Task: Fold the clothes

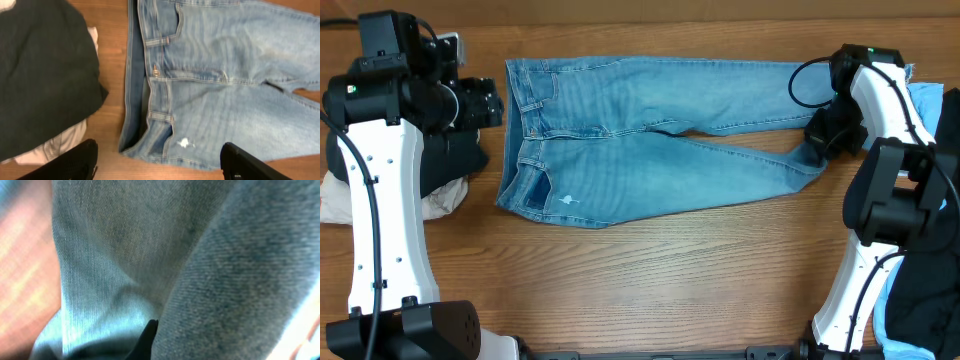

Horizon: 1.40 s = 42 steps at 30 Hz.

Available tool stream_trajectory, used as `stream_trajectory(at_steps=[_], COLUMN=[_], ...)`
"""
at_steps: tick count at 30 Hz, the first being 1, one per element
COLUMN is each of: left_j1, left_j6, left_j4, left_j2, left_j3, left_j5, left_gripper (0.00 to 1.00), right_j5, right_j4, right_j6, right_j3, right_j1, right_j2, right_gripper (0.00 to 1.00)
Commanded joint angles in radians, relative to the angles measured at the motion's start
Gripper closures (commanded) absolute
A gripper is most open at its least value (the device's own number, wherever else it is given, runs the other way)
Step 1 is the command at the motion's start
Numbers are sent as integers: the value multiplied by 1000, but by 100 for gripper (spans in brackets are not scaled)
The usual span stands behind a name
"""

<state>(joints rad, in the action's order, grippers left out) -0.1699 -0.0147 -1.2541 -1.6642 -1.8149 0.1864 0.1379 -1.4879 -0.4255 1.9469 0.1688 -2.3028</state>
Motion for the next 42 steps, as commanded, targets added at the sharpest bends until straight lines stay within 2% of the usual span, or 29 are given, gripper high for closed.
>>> stream_trajectory(at_steps=[1, 3, 7, 11, 12, 14, 17, 24, 28, 32, 36, 39, 42], left_j1=[0, 1, 1, 1, 1, 1, 1, 1, 1, 0, 0, 0, 0], left_j6=[30, 31, 31, 31, 30, 30, 30, 30, 31, 30, 31, 31, 31], left_j4=[-51, -63, -31, -13, -8, 1, 2, 3, 12, 14, 14, 10, 10], left_j2=[23, 22, 19, 17, 17, 17, 17, 17, 17, 17, 17, 17, 17], left_j3=[-18, 14, 50, 55, 55, 55, 55, 55, 55, 55, 55, 55, 55], left_j5=[-2, 18, 21, 25, 25, 25, 25, 48, 70, 70, 70, 70, 70], left_gripper=[20, 20, 21, 21, 21, 21, 21, 21, 20, 20, 20, 20, 20], right_j5=[-8, 18, -48, -282, -337, -355, -277, -268, -493, -622, -507, -370, -314], right_j4=[-127, -208, -208, -207, -205, -207, -207, -207, -207, -198, -206, -207, -206], right_j6=[38, 53, 56, 55, 37, -129, -238, -256, -212, -143, -233, -252, -248], right_j3=[94, 115, 115, 115, 115, 115, 115, 105, 126, 292, 449, 455, 442], right_j1=[5, 5, 5, 4, 3, 3, 3, 1, -32, -108, -190, -249, -258], right_j2=[31, 31, 31, 31, 31, 31, 31, 30, 32, 32, 42, 71, 72], right_gripper=[96, 96, 96, 96, 96, 96, 96, 96, 96, 96, 96, 96, 96])
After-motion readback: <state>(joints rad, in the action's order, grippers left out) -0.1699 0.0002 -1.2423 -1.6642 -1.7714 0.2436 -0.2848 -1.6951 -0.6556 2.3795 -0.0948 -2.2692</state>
